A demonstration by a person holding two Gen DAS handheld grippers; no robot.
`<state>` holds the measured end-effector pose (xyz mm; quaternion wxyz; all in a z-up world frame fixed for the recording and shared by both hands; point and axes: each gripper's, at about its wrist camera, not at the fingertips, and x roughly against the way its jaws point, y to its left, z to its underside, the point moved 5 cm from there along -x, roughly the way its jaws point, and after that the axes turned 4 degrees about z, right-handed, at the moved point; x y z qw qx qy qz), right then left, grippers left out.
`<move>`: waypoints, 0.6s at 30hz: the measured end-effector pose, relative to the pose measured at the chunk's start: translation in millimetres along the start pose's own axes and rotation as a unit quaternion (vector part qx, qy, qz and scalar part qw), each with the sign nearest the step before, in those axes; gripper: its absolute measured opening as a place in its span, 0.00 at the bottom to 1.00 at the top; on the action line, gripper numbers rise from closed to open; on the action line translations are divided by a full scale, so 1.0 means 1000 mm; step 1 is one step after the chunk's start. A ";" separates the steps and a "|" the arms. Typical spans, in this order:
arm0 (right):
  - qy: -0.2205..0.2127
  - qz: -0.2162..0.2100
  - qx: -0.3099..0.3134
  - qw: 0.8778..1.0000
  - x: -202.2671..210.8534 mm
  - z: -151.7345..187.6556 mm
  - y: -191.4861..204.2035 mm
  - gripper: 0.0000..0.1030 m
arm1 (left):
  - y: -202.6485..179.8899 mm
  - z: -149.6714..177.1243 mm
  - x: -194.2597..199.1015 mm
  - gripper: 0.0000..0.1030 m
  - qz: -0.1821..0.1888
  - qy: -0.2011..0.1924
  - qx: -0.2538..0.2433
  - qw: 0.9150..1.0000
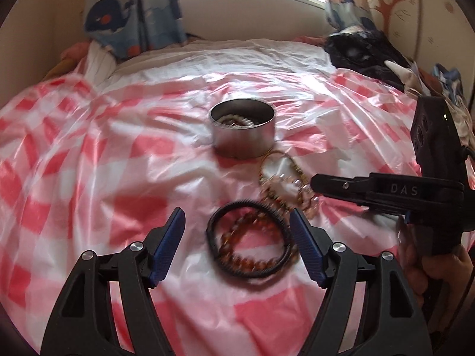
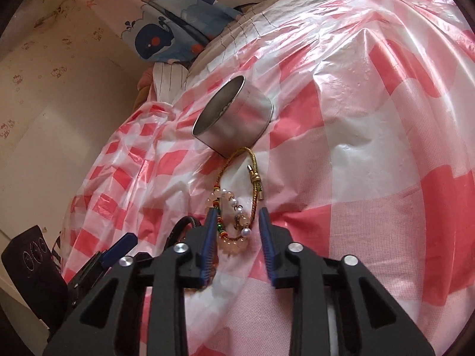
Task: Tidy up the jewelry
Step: 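Grasp the pink bead bracelet with the left tool while the right tool holds the gold bracelet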
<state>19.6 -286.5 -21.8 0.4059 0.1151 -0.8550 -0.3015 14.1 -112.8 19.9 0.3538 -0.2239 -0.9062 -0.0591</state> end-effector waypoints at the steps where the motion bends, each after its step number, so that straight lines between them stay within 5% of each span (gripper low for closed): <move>1: -0.009 0.011 0.002 1.000 0.004 -0.002 -0.001 0.35 | -0.006 -0.006 -0.006 0.67 0.007 0.003 -0.016 1.000; 6: -0.046 0.044 0.004 0.998 0.025 -0.013 -0.009 0.48 | -0.013 -0.021 -0.045 0.64 0.021 0.046 -0.044 0.998; 11: -0.042 0.037 -0.005 0.998 0.020 -0.014 -0.014 0.50 | -0.007 -0.015 -0.074 0.35 0.040 0.097 -0.043 0.994; 14: -0.040 0.038 -0.002 0.998 0.018 -0.015 -0.014 0.51 | -0.009 -0.013 -0.076 0.06 0.044 0.100 -0.052 0.993; 18: -0.037 0.048 0.008 0.998 0.014 -0.015 -0.010 0.51 | -0.008 -0.014 -0.067 0.00 0.063 0.097 -0.039 0.992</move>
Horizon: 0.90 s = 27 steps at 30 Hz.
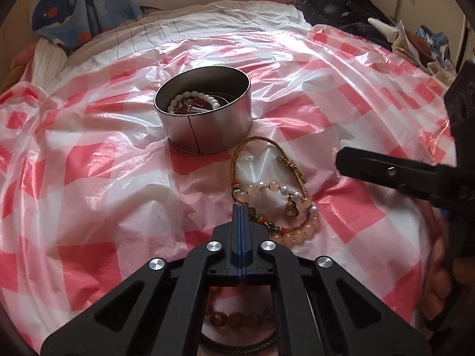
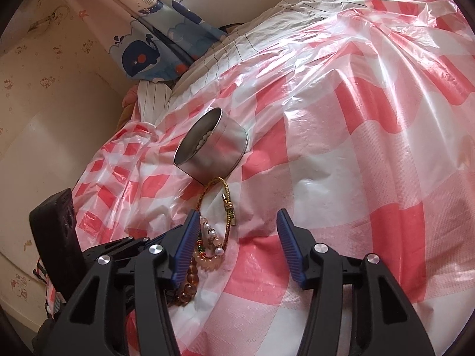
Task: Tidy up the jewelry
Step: 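Grasp the pink bead bracelet with the left tool while the right tool holds the gold bracelet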
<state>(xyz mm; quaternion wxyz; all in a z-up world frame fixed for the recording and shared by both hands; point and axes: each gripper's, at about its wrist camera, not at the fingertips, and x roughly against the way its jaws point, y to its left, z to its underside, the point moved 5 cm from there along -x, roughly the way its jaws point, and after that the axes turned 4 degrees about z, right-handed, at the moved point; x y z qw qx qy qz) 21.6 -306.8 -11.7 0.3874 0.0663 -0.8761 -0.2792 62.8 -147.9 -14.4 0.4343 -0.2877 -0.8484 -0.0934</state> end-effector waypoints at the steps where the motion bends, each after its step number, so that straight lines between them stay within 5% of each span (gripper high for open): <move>1: 0.001 0.004 0.005 1.000 -0.001 0.000 0.001 0.51 | 0.001 0.000 0.007 0.00 0.005 -0.006 0.005 1.000; 5: 0.000 0.014 0.018 1.000 -0.006 -0.004 0.007 0.51 | 0.010 -0.009 0.031 0.00 0.023 -0.038 0.024 0.999; 8: -0.003 0.014 0.015 1.000 -0.005 -0.005 0.006 0.54 | 0.006 -0.014 0.020 0.01 0.032 -0.023 0.005 0.999; 12: -0.002 0.011 0.012 1.000 -0.006 -0.004 0.005 0.54 | 0.001 -0.008 -0.005 0.28 0.019 0.009 -0.012 1.000; 14: 0.001 0.011 0.013 1.000 -0.008 -0.004 0.006 0.54 | 0.001 -0.005 -0.012 0.27 0.019 0.013 -0.008 1.000; 16: 0.003 0.011 0.017 1.000 -0.010 -0.004 0.007 0.54 | -0.001 -0.005 -0.012 0.06 0.022 0.013 -0.014 1.000; 20: 0.004 0.014 0.020 1.000 -0.012 -0.004 0.009 0.54 | -0.008 -0.006 0.000 0.06 0.028 0.001 -0.025 0.999; 27: 0.005 0.043 0.061 0.997 -0.018 -0.003 0.021 0.54 | 0.040 -0.012 0.052 0.06 0.007 -0.050 0.063 0.997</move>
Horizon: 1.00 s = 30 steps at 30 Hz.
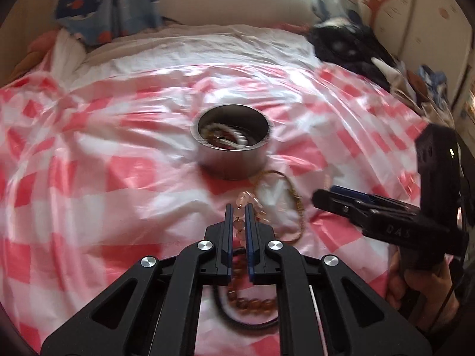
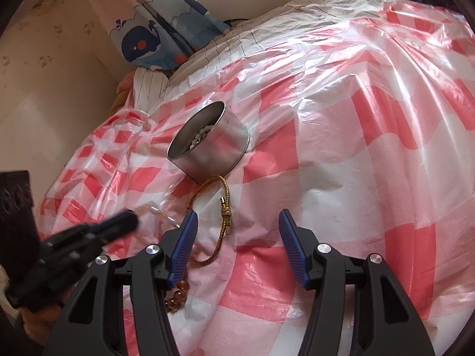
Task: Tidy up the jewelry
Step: 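Grasp the pink bead bracelet with the left tool while the right tool holds the gold bracelet, then lift both held bracelets from the pile toward the tin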
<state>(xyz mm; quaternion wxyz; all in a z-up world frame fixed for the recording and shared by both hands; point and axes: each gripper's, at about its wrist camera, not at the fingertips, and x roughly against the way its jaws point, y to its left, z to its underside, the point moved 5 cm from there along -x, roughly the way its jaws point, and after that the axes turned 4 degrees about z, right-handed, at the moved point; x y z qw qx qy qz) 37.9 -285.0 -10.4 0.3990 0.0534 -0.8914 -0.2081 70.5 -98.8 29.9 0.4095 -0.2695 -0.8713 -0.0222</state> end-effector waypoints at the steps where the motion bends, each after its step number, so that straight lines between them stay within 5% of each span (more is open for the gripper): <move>1: -0.001 0.009 0.020 1.000 -0.002 -0.001 0.007 0.54 | 0.010 0.002 -0.001 0.06 -0.009 0.003 0.015 1.000; 6: 0.035 0.068 0.120 0.990 -0.030 -0.002 0.035 0.65 | 0.039 0.021 -0.024 0.07 -0.043 0.046 0.061 0.996; 9: 0.052 0.102 0.173 0.978 -0.045 0.005 0.044 0.62 | 0.040 0.027 -0.033 0.09 -0.047 0.056 0.064 0.995; 10: 0.053 0.099 0.184 0.977 -0.046 0.007 0.047 0.56 | 0.040 0.027 -0.035 0.11 -0.045 0.056 0.065 0.995; 12: 0.053 0.090 0.193 0.976 -0.044 0.009 0.050 0.19 | 0.039 0.028 -0.038 0.13 -0.046 0.058 0.059 0.995; 13: 0.052 0.087 0.190 0.977 -0.043 0.009 0.049 0.14 | 0.037 0.029 -0.039 0.13 -0.049 0.059 0.054 0.996; 19: 0.043 -0.032 0.055 0.997 -0.009 0.005 0.020 0.09 | 0.028 0.027 -0.033 0.06 -0.040 0.051 0.039 0.997; 25: 0.011 -0.130 -0.022 0.991 0.030 0.006 0.011 0.09 | 0.021 0.017 0.004 0.06 0.028 -0.006 0.072 0.997; 30: -0.010 -0.162 -0.023 0.986 0.051 0.012 0.019 0.06 | 0.011 0.022 0.018 0.06 0.031 -0.017 0.064 0.997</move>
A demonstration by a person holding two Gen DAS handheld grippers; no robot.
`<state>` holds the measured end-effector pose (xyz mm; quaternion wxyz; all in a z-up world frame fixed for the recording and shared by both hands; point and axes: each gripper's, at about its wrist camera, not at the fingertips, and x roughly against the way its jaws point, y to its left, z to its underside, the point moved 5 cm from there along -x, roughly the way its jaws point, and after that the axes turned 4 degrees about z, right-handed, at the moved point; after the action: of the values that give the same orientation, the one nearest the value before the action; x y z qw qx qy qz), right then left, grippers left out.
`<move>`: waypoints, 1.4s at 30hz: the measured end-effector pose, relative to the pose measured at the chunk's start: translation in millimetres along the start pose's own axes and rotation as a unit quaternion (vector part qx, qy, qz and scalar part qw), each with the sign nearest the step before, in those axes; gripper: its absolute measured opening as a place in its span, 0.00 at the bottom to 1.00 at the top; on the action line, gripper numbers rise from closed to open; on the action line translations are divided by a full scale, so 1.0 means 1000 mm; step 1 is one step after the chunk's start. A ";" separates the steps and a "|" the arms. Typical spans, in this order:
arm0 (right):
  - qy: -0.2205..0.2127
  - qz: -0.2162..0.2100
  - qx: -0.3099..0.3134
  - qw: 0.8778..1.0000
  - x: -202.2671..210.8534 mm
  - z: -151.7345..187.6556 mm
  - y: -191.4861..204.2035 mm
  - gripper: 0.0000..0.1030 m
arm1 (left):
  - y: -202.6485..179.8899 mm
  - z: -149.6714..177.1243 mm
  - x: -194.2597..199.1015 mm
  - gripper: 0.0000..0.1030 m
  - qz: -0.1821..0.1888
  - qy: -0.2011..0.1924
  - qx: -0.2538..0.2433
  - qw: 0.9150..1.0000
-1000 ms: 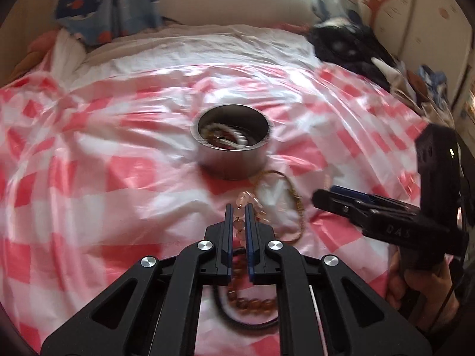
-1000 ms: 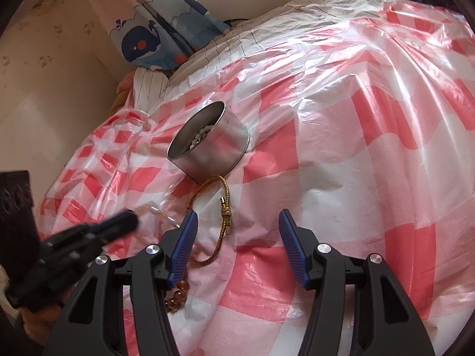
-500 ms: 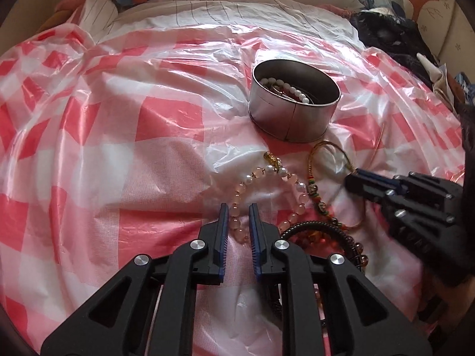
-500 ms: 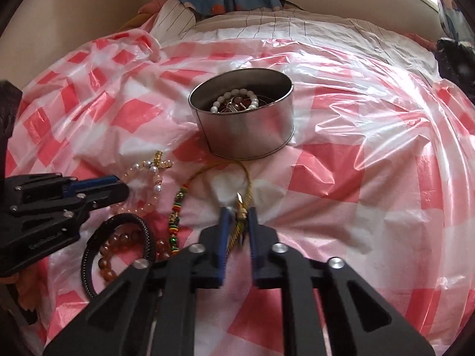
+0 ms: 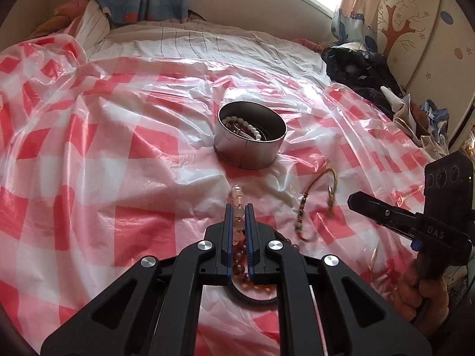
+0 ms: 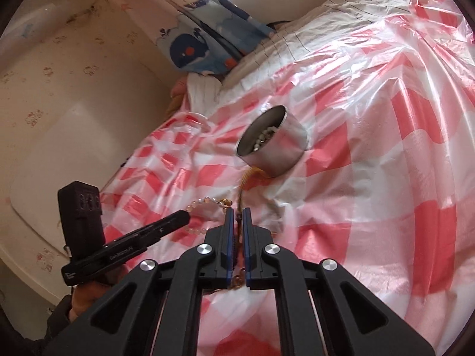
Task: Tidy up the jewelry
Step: 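Lift both held bracelets from the pile toward the tin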
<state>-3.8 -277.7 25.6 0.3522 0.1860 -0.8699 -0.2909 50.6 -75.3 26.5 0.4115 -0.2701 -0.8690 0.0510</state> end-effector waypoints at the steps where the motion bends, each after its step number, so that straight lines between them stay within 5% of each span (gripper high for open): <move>1: 0.000 -0.001 0.001 1.000 0.001 0.001 0.001 0.06 | -0.003 0.003 0.001 0.06 -0.003 0.001 -0.003 1.000; 12: -0.006 -0.008 0.017 1.000 0.002 0.010 0.008 0.06 | -0.018 0.013 0.004 0.06 -0.048 -0.007 -0.055 0.997; 16: 0.004 0.022 0.008 1.000 0.000 0.011 -0.001 0.06 | -0.015 0.012 0.003 0.06 -0.054 -0.008 -0.052 0.997; 17: 0.007 0.038 0.006 0.999 0.001 0.012 -0.004 0.14 | -0.015 0.012 0.002 0.06 -0.054 -0.007 -0.051 0.997; 18: 0.007 0.049 0.005 0.999 0.002 0.013 -0.007 0.41 | -0.014 0.011 0.002 0.06 -0.054 -0.007 -0.051 0.997; 20: 0.005 0.095 0.023 0.995 0.006 0.015 -0.008 0.62 | -0.014 0.011 0.001 0.06 -0.057 -0.007 -0.054 0.997; 29: 0.077 0.262 0.109 0.956 -0.037 0.016 -0.026 0.60 | -0.017 0.014 -0.005 0.07 -0.056 0.000 -0.057 0.997; 31: 0.089 0.277 0.149 0.945 -0.045 0.023 -0.019 0.35 | -0.015 0.015 -0.007 0.07 -0.056 0.003 -0.053 0.997; 32: 0.094 0.270 0.161 0.945 -0.046 0.027 -0.014 0.14 | -0.015 0.015 -0.007 0.07 -0.056 0.003 -0.052 0.997; 33: 0.094 0.263 0.165 0.946 -0.045 0.029 -0.012 0.06 | -0.014 0.015 -0.008 0.07 -0.055 0.004 -0.050 0.997; 38: 0.048 0.087 0.053 0.994 -0.016 0.021 -0.008 0.04 | -0.012 0.015 -0.006 0.07 -0.049 0.002 -0.040 0.998; 42: 0.003 -0.032 0.018 0.999 0.004 0.012 0.008 0.04 | -0.012 0.012 0.000 0.06 -0.043 -0.012 -0.035 0.998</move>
<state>-15.9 -269.1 26.0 0.3415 0.2208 -0.8678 -0.2855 36.5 -84.2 21.9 0.3927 -0.2464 -0.8860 0.0061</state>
